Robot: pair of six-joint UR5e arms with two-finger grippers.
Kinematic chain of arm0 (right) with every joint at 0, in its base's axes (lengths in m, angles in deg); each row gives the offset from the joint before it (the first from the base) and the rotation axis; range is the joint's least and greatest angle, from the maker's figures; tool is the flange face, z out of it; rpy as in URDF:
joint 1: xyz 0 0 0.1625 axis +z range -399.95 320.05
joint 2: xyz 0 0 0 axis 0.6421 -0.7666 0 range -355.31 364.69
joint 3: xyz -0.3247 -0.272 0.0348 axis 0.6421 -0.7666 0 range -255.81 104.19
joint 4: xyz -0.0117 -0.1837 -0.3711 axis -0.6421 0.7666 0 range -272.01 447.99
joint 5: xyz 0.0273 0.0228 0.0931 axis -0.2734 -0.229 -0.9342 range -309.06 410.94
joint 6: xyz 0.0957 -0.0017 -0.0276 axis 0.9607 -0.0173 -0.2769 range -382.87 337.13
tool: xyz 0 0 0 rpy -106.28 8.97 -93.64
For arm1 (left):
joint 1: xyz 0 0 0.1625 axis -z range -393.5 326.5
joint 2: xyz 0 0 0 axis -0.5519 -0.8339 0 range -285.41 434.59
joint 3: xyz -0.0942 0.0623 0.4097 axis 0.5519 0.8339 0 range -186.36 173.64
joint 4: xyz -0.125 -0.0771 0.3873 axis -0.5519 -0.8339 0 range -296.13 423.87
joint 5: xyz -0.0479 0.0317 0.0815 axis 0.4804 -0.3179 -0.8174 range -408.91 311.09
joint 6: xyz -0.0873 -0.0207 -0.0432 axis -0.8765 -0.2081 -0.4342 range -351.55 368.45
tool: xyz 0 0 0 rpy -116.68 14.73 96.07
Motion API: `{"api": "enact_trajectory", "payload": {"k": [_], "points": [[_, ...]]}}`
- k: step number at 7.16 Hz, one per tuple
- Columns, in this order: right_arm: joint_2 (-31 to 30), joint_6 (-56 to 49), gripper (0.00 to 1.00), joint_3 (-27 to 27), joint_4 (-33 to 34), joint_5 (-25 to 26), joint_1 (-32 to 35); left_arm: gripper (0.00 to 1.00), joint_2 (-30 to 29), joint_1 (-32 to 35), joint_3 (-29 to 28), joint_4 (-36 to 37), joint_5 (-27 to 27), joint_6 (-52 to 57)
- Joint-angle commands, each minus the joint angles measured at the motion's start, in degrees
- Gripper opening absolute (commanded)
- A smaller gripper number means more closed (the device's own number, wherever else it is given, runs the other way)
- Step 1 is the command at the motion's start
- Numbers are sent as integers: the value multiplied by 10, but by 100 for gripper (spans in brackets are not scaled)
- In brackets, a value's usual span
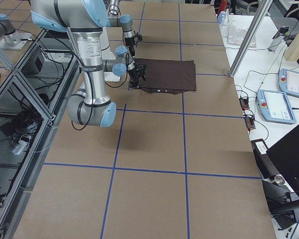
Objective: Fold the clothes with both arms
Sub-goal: 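Grasp the near edge of the shirt with both grippers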
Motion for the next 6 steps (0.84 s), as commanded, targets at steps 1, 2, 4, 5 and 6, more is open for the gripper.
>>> {"api": "enact_trajectory", "payload": {"k": [1,2,4,5,6], "points": [[4,1,86,1,33,-1,-11,0,0,0,0,0,0,-1],[6,1,86,2,39,-1,-14,0,0,0,-1,0,0,-1],[7,2,86,1,40,-1,-20,0,1,0,0,-1,-1,-1],[8,7,78,1,39,-1,-21,0,1,1,0,-1,0,-1],[10,11,61,2,37,-1,-21,0,2,1,0,-1,-1,-1]]}}
